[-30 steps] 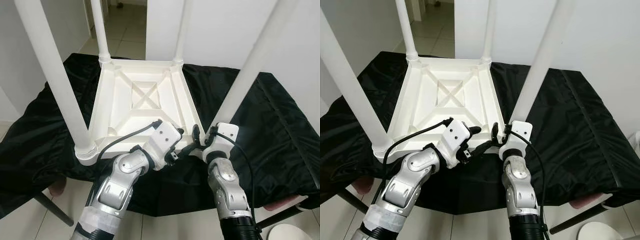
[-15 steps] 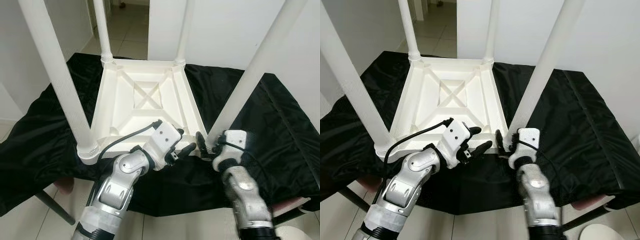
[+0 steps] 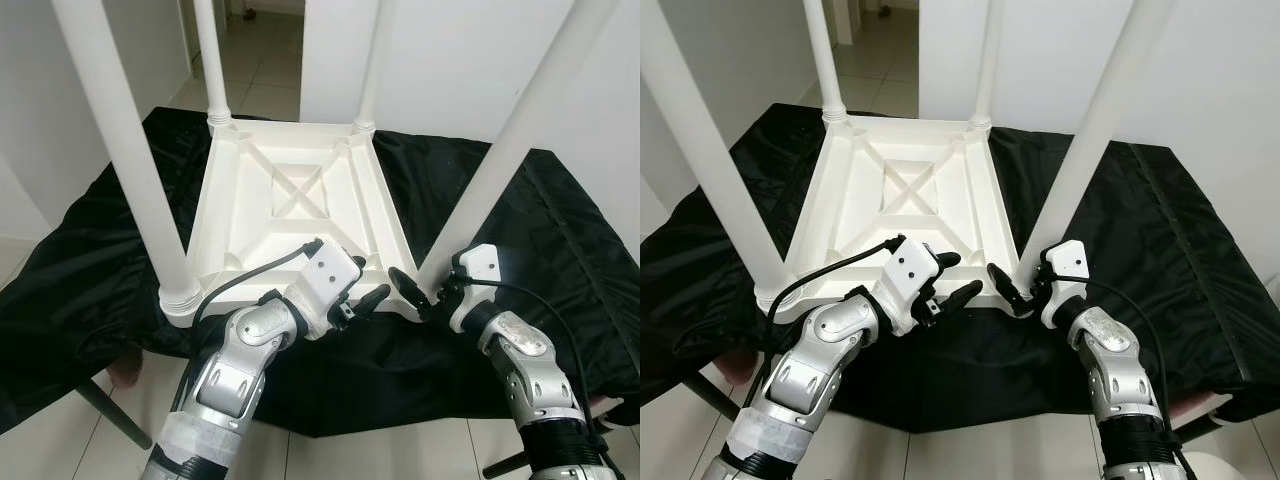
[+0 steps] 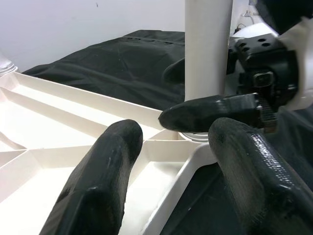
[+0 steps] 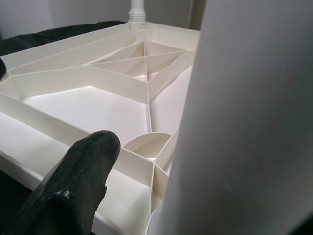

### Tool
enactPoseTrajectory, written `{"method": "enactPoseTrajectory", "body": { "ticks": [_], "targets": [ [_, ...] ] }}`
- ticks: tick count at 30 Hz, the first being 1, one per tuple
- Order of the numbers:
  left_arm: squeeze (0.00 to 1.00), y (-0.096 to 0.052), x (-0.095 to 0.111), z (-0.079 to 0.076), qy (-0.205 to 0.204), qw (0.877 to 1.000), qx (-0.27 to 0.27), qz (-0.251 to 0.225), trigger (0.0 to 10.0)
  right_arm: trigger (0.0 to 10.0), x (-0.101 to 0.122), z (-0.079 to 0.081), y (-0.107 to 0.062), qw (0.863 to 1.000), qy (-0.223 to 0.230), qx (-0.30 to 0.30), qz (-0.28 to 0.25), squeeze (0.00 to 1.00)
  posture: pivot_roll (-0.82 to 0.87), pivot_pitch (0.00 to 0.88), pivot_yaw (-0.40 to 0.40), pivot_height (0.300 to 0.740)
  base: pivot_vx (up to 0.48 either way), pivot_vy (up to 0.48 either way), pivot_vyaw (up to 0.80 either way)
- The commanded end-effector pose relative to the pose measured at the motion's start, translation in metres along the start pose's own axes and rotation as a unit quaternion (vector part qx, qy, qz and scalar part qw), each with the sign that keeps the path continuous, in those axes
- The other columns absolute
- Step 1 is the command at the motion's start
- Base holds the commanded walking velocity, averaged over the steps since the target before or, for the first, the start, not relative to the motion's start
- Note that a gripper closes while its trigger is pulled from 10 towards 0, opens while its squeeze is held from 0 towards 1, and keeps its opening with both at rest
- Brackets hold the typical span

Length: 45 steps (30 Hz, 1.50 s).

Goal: Building children table

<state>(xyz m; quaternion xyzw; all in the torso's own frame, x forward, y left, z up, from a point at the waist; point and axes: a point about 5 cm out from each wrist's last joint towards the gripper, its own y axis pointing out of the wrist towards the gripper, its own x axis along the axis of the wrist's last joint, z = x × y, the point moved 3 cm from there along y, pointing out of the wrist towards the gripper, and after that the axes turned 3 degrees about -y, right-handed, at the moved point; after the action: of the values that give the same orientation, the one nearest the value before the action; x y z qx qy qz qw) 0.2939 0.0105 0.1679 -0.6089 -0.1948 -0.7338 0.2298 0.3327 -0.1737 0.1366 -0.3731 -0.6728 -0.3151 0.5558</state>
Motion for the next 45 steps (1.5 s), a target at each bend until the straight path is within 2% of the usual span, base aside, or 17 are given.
{"method": "enactPoseTrajectory", "body": {
  "ticks": [1, 2, 3, 4, 6, 7, 13, 19, 20, 25, 27, 29, 32, 35, 42, 45],
  "targets": [
    [0.00, 0.001, -0.001, 0.007, 0.005, 0.999, 0.040, 0.005, 10.0, 5.1, -0.004, -0.003, 0.003, 0.999, -0.015, 0.028, 0.018, 0.00, 0.04, 0.000, -0.031, 0.740, 0.000, 0.000, 0.00],
    [0.00, 0.001, -0.001, 0.007, 0.005, 0.999, 0.040, 0.005, 10.0, 5.1, -0.004, -0.003, 0.003, 0.999, -0.015, 0.028, 0.018, 0.00, 0.04, 0.000, -0.031, 0.740, 0.000, 0.000, 0.00],
    [0.00, 0.001, -0.001, 0.008, 0.005, 0.999, 0.041, 0.005, 10.0, 4.7, -0.006, -0.005, 0.004, 0.999, -0.020, 0.038, 0.027, 0.00, 0.04, 0.000, -0.031, 0.740, 0.000, 0.000, 0.00],
    [0.00, 0.001, -0.001, 0.008, 0.006, 0.999, 0.041, 0.004, 10.0, 3.2, -0.009, -0.006, 0.004, 0.998, -0.022, 0.044, 0.035, 0.00, 0.04, 0.000, -0.031, 0.740, 0.000, 0.000, 0.00],
    [0.00, 0.002, -0.001, 0.008, 0.006, 0.999, 0.041, 0.004, 10.0, 3.2, -0.011, -0.008, 0.004, 0.998, -0.023, 0.050, 0.039, 0.00, 0.04, 0.000, -0.031, 0.740, 0.000, 0.000, 0.00],
    [0.00, 0.002, 0.000, 0.009, 0.007, 0.999, 0.042, 0.004, 10.0, 0.0, -0.015, -0.009, 0.001, 0.997, -0.023, 0.056, 0.048, 0.00, 0.04, 0.000, -0.031, 0.740, 0.000, 0.000, 0.00],
    [0.00, 0.000, 0.000, 0.009, 0.006, 0.999, 0.046, 0.004, 10.0, 0.0, -0.024, -0.011, -0.007, 0.996, -0.015, 0.061, 0.059, 0.00, 0.05, 0.000, -0.035, 0.740, 0.000, 0.000, 0.00],
    [0.00, -0.001, 0.000, 0.008, 0.005, 0.999, 0.045, 0.005, 10.0, 0.0, -0.025, -0.012, -0.008, 0.997, -0.003, 0.056, 0.054, 0.00, 0.05, 0.000, -0.033, 0.740, 0.000, 0.000, 0.00],
    [0.00, -0.001, 0.000, 0.008, 0.005, 0.999, 0.044, 0.005, 10.0, 10.0, -0.023, -0.011, -0.008, 0.997, 0.002, 0.053, 0.049, 0.00, 0.05, 0.000, -0.029, 0.740, 0.000, 0.000, 0.00],
    [0.00, 0.000, 0.000, 0.009, 0.006, 0.999, 0.044, 0.006, 10.0, 10.0, -0.017, -0.006, -0.006, 0.999, 0.021, 0.041, 0.027, 0.00, 0.05, 0.000, -0.028, 0.740, 0.000, 0.000, 0.00],
    [0.00, 0.000, 0.000, 0.009, 0.006, 0.999, 0.044, 0.006, 10.0, 10.0, -0.015, -0.007, -0.005, 0.999, 0.023, 0.019, 0.019, 0.00, 0.05, 0.000, -0.029, 0.740, 0.000, 0.000, 0.00],
    [0.00, 0.000, 0.000, 0.010, 0.007, 0.999, 0.044, 0.007, 10.0, 10.0, -0.012, -0.009, -0.002, 0.999, 0.035, -0.036, 0.012, 0.00, 0.06, 0.000, -0.032, 0.740, 0.000, 0.000, 0.00],
    [0.00, 0.000, 0.000, 0.010, 0.007, 0.999, 0.045, 0.007, 10.0, 10.0, -0.013, -0.010, -0.001, 0.997, 0.038, -0.069, 0.015, 0.00, 0.05, 0.000, -0.032, 0.740, 0.000, 0.000, 0.00],
    [0.00, 0.000, -0.001, 0.010, 0.002, 0.999, 0.045, 0.007, 10.0, 10.0, -0.015, -0.004, 0.000, 0.990, 0.058, -0.124, 0.019, 0.00, 0.05, 0.000, -0.035, 0.740, 0.000, 0.000, 0.00],
    [0.00, 0.001, -0.001, 0.009, 0.002, 0.999, 0.045, 0.007, 10.0, 10.0, -0.021, 0.007, 0.002, 0.983, 0.072, -0.164, 0.036, 0.00, 0.05, 0.000, -0.034, 0.740, 0.000, 0.000, 0.00],
    [0.00, 0.001, -0.001, 0.009, 0.002, 0.999, 0.045, 0.008, 10.0, 10.0, -0.024, 0.012, 0.002, 0.971, 0.088, -0.218, 0.047, 0.00, 0.05, 0.000, -0.035, 0.740, 0.000, 0.000, 0.00]
  ]
}}
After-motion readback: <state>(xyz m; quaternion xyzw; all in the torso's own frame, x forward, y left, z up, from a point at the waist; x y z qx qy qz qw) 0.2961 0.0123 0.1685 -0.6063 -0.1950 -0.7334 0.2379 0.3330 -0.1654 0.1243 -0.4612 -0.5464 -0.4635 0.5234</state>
